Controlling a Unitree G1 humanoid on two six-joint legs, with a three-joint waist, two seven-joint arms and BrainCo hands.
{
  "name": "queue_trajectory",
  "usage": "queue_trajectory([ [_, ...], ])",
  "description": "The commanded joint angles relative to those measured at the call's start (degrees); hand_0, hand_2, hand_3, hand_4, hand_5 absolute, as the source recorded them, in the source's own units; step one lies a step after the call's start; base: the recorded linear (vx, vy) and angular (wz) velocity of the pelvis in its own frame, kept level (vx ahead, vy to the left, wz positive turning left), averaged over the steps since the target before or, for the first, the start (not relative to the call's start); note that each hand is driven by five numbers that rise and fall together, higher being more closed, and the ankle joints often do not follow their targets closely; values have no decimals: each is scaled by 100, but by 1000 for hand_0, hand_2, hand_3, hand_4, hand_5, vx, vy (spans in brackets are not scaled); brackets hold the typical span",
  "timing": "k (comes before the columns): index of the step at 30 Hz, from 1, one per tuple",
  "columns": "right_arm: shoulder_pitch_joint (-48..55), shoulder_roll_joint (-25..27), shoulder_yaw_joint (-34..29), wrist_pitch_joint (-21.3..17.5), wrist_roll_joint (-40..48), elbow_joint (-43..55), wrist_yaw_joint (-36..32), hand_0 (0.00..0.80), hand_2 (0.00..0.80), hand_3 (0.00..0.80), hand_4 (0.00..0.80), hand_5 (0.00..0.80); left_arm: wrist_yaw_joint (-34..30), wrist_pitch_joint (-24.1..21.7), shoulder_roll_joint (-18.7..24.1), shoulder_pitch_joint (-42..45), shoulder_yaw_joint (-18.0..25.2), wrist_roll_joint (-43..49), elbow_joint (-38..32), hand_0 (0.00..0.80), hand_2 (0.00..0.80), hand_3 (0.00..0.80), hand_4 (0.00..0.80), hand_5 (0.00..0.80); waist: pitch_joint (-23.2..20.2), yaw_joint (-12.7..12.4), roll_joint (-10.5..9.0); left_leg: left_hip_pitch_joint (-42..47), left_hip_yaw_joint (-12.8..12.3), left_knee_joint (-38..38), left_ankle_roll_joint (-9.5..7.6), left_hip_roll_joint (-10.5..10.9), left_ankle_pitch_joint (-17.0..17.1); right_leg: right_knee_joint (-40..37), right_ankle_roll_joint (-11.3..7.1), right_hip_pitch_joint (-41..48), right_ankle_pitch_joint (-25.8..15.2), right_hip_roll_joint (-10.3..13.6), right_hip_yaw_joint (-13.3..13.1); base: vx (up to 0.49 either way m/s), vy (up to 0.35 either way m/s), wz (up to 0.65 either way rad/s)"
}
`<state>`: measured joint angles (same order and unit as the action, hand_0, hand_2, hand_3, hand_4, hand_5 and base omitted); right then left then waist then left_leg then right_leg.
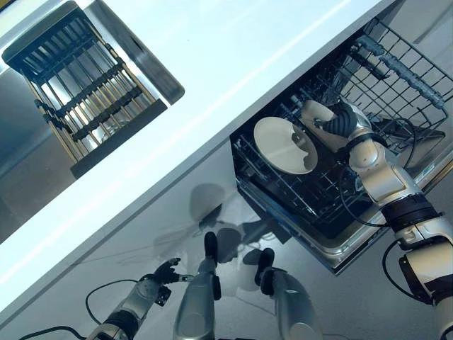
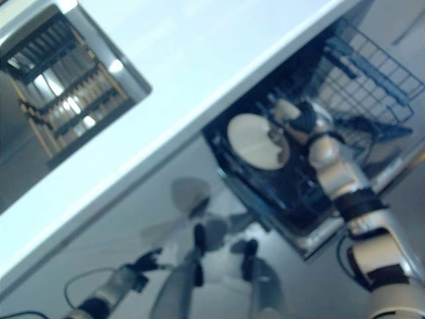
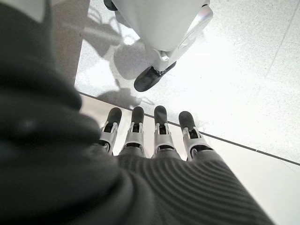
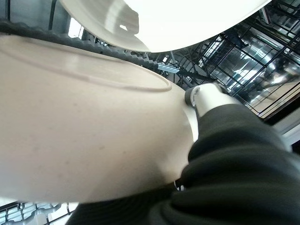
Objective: Take plates into dishwasher
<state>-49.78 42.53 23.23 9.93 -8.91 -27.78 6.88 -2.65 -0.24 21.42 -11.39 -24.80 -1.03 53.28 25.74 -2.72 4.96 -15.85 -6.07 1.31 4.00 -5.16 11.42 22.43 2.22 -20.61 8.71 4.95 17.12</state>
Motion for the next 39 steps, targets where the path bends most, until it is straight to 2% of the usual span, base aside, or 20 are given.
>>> queue_trajectory([
  [1,-389,0,148,35,-82,-103,148,800,800,800,800,800,14,65,-5,-169,-102,-117,-40,0,0,0,0,0,267,-37,-235,397,-271,49,-332,564,-989,-1751,-94,812,-382,-470,204,0,0,0],
  [13,60,-521,73,166,41,137,170,800,800,800,800,800,30,104,-110,-263,-65,-114,18,0,0,0,0,0,274,27,-230,405,-307,47,-339,559,-991,-1724,-77,782,-381,-466,165,0,0,0],
  [26,308,-569,5,193,-106,171,381,797,797,797,797,797,66,121,-139,-266,-60,-109,-6,0,0,0,0,0,287,62,-236,449,-341,88,-350,559,-992,-1766,-90,807,-412,-472,161,0,0,0],
  [27,306,-571,-3,228,-140,195,406,747,747,747,747,747,71,122,-143,-263,-62,-111,-8,0,0,0,0,0,282,63,-237,451,-346,93,-352,558,-991,-1770,-92,805,-417,-472,161,0,0,0],
  [28,316,-560,-10,235,-152,203,436,637,637,637,637,637,66,129,-141,-263,-60,-102,-15,0,0,0,0,0,277,64,-240,454,-352,93,-354,559,-995,-1779,-97,811,-421,-473,163,0,0,0],
  [30,329,-541,-27,255,-147,236,454,552,552,552,552,552,63,126,-136,-256,-44,-84,-15,0,0,0,0,0,271,67,-251,467,-364,100,-353,557,-996,-1792,-101,822,-429,-478,164,0,0,0],
  [31,345,-535,-42,254,-162,258,465,433,433,433,433,433,68,128,-136,-249,-44,-84,-20,0,0,0,0,0,272,69,-255,475,-369,104,-355,556,-997,-1793,-102,827,-431,-480,162,0,0,0],
  [32,360,-527,-57,254,-168,285,479,129,129,129,129,129,68,135,-135,-242,-42,-82,-25,0,0,0,0,0,265,75,-260,485,-372,108,-356,555,-998,-1800,-104,837,-434,-483,157,0,0,0],
  [33,372,-511,-69,231,-172,273,486,69,69,69,69,69,67,137,-136,-240,-41,-79,-24,0,0,0,0,0,259,76,-263,495,-376,112,-357,556,-1002,-1811,-106,852,-436,-484,158,0,0,0],
  [35,394,-479,-92,210,-153,287,500,53,53,53,53,53,52,126,-131,-229,-16,-68,-10,0,0,0,0,0,242,83,-266,513,-388,119,-364,554,-1005,-1808,-109,859,-436,-484,155,0,0,0],
  [36,395,-470,-111,208,-157,289,490,0,0,0,0,0,51,132,-132,-231,-10,-66,-11,0,0,0,0,0,238,84,-266,521,-388,128,-366,555,-1006,-1810,-112,863,-436,-484,154,0,0,0],
  [39,453,-467,-141,195,-129,325,575,0,0,0,0,0,58,109,-129,-215,-13,-84,8,0,0,0,0,0,217,92,-269,530,-392,124,-369,556,-1013,-1815,-110,877,-435,-486,150,0,0,0],
])
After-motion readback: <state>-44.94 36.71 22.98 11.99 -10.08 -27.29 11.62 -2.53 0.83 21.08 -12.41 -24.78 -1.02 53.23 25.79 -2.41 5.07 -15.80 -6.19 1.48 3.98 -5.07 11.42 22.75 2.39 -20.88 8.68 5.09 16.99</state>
